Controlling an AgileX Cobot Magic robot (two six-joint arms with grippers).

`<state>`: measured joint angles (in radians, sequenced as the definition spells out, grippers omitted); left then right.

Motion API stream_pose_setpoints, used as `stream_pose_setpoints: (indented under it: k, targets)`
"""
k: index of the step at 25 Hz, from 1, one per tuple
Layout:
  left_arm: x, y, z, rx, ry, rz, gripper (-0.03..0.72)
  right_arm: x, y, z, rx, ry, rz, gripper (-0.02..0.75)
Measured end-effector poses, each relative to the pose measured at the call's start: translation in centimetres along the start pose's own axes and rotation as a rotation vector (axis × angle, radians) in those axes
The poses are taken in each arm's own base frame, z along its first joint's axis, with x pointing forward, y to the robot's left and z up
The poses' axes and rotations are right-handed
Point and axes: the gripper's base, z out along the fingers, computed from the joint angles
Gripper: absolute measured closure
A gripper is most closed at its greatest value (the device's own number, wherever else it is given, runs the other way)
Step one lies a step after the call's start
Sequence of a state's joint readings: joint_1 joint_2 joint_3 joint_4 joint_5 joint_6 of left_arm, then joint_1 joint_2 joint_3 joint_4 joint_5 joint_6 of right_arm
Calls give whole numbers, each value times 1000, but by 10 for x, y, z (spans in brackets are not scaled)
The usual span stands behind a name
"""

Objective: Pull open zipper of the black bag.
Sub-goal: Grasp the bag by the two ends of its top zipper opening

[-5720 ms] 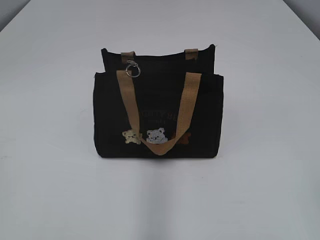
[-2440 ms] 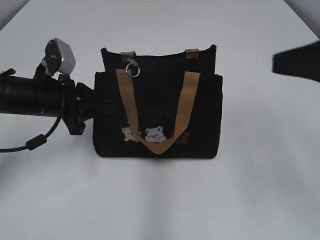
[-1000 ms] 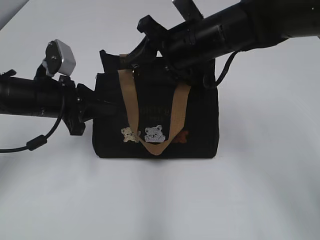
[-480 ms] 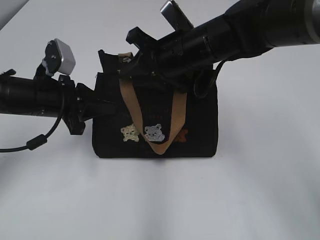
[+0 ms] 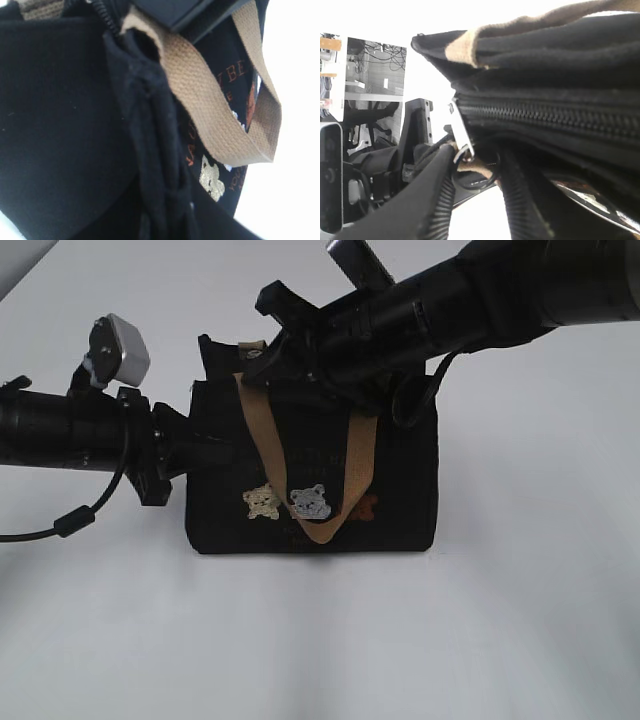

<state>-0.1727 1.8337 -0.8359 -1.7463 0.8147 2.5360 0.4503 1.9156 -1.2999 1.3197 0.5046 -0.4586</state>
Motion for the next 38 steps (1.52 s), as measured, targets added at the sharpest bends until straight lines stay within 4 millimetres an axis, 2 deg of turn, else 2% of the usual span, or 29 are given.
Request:
stream_pose_setpoints:
  k: [16, 19, 24, 29, 33, 38]
  targets:
    - [0, 0, 0, 0, -1, -1, 627, -8, -5, -6, -25, 3, 47, 499]
    - [0, 0, 0, 0, -1, -1, 628, -8, -5, -7, -26, 5, 48, 541]
    - [0, 0, 0, 0, -1, -1, 627, -7, -4, -7, -30, 11, 48, 723]
    - [0, 0, 0, 3, -1, 2, 627, -5, -3, -9, -35, 41, 24, 738]
    - [-1, -1, 0, 13, -7, 6, 627, -9, -1, -28, -34, 80, -57, 738]
    - [0, -2, 0, 14, -3, 9, 628, -31, -8, -84, -6, 84, -125, 738]
